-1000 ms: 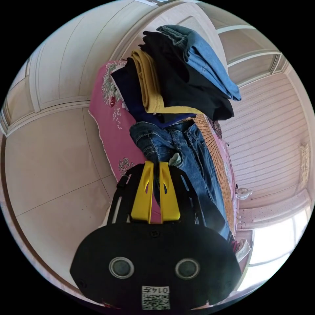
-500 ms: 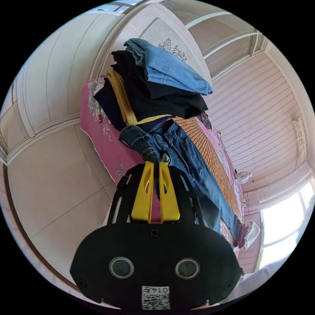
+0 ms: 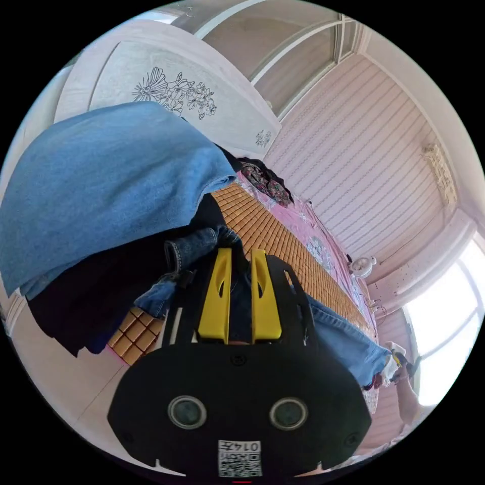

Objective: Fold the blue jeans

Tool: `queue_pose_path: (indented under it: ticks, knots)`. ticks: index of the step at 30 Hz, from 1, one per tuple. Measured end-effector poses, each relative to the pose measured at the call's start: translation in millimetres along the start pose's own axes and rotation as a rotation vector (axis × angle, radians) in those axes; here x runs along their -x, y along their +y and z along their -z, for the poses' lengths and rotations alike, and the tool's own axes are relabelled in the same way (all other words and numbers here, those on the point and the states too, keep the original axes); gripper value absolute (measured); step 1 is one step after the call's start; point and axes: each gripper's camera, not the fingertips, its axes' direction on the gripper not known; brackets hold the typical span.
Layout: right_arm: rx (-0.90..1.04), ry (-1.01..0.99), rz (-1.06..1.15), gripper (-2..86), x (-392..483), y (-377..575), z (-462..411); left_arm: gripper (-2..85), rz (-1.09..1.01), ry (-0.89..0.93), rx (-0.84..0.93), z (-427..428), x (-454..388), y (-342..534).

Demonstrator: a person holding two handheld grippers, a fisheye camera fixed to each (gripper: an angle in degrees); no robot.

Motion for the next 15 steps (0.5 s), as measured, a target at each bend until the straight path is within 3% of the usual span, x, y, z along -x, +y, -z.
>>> queue_pose_path:
  ticks: [3, 9, 15]
  knots:
    - [0.037, 0.064, 0.062, 8.4, 14, 19, -26, 9.0, 0.078, 0.017, 0.016, -13, -26, 0]
    - [0.230, 0.291, 0.071, 10.9, -21, 95, -72, 6.6, -0.198, -0.060, 0.020, 0, -114, 20]
    - [0.276, 0.320, 0.051, 10.6, -30, 106, -95, 6.2, -0.353, -0.190, 0.357, -67, -179, 43]
